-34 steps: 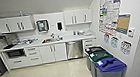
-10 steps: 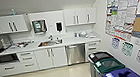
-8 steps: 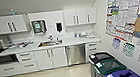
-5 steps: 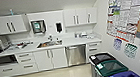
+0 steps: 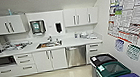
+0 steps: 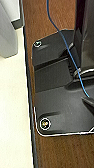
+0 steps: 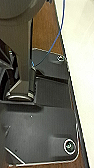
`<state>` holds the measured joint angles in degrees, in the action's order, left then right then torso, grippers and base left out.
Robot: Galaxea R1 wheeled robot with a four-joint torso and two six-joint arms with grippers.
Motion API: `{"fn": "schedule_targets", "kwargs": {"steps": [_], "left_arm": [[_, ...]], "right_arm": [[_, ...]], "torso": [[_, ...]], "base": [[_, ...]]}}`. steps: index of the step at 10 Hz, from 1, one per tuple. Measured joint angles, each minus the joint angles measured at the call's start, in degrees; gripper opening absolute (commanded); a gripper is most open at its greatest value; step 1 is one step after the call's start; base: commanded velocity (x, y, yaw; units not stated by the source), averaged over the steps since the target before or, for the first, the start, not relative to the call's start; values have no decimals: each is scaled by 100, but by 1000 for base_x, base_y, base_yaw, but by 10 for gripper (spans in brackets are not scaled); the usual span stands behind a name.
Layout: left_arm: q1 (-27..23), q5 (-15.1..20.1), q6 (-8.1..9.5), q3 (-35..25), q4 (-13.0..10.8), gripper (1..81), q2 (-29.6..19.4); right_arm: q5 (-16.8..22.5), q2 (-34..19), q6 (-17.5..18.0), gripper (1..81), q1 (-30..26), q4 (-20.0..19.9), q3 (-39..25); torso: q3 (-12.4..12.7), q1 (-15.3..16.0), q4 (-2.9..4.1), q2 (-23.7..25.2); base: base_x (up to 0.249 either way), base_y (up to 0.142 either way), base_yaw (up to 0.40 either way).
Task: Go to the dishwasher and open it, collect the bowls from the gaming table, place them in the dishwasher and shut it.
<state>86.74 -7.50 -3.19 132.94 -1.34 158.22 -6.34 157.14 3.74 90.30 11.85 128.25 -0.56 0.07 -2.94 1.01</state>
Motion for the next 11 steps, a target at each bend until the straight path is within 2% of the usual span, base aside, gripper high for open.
{"fn": "schedule_targets", "kwargs": {"steps": [11], "left_arm": [[-2,0,0,0,0,811,2]], "right_arm": [[9,2,-5,811,0,0,-5]], "torso": [[0,0,0,0]], "base": [[99,0,0]]}}
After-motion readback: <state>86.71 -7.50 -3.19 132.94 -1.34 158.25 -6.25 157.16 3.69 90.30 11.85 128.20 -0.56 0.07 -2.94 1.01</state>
